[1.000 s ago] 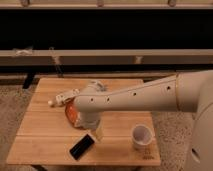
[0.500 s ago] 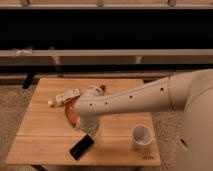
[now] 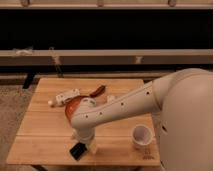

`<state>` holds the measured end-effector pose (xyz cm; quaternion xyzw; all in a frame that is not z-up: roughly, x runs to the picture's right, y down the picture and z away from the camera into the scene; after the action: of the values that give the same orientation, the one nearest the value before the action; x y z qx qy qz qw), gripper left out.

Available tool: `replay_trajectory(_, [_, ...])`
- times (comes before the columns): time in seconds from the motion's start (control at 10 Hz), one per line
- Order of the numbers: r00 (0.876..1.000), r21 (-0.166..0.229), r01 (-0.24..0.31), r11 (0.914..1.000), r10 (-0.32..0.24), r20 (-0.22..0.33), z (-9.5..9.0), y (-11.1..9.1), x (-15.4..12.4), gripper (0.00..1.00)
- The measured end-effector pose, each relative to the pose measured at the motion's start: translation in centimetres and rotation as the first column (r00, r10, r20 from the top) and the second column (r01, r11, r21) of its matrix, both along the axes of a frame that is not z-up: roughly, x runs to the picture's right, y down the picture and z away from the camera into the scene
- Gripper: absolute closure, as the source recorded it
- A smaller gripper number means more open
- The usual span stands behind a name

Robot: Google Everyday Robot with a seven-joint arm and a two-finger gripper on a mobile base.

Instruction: Place the eraser on the white sponge

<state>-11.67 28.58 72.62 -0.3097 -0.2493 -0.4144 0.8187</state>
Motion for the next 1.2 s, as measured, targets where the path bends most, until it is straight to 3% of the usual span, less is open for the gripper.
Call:
replay_trajectory(0.4, [1.0, -0.021, -0.007, 0.9998, 0.006, -0.012, 1.9, 1.8, -0.4, 0.21])
replay_trajectory(0.5, [1.0, -0.02, -0.005, 0.9998, 0.004, -0.015, 2.4, 1.9, -0.4, 0.27])
replay_trajectory(1.0, [0.999, 0.005, -0.023, 0.9997, 0.023, -0.023, 2.6, 0.9, 0.8, 0.76])
replay_trajectory(1.2, [0.999, 0.011, -0.036, 0.9993, 0.036, -0.022, 2.0, -0.5, 1.6, 0.95])
